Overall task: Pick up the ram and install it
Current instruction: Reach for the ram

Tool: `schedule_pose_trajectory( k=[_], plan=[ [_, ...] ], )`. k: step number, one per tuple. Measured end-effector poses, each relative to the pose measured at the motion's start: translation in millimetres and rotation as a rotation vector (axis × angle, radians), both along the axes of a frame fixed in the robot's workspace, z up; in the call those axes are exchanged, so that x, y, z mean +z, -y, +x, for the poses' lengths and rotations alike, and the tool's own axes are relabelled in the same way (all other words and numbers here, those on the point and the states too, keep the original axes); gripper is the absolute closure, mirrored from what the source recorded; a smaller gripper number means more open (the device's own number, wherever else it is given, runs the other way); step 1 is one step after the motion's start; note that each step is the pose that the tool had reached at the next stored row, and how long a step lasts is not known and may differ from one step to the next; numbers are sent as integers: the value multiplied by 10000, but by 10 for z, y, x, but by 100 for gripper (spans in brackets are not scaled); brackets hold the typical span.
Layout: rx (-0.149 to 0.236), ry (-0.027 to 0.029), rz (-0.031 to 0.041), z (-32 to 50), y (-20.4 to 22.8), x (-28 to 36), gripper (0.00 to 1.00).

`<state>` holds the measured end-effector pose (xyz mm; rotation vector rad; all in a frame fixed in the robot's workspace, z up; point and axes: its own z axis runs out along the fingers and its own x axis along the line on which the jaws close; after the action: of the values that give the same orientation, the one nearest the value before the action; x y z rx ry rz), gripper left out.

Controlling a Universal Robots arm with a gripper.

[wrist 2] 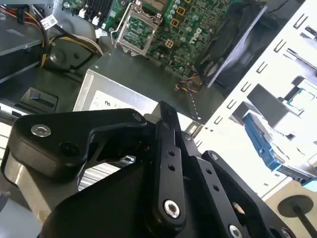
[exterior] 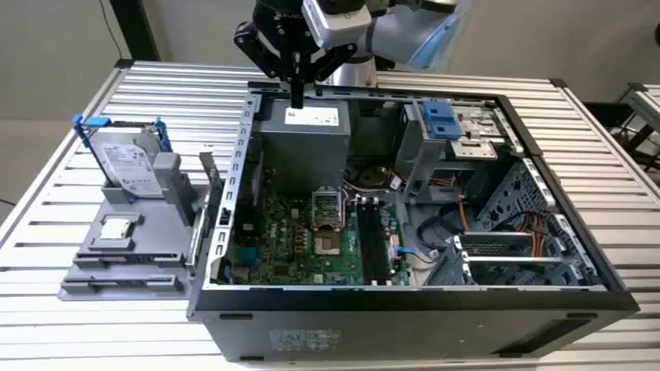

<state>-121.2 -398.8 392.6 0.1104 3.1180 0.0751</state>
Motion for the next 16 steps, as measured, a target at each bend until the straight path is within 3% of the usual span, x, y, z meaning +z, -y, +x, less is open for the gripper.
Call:
schedule_pose_trajectory(
  k=[10,16],
  plan=[
    [-1,0,-1,-4,0,1,100],
    [64,-1,3,-59,0,1,100]
  ],
)
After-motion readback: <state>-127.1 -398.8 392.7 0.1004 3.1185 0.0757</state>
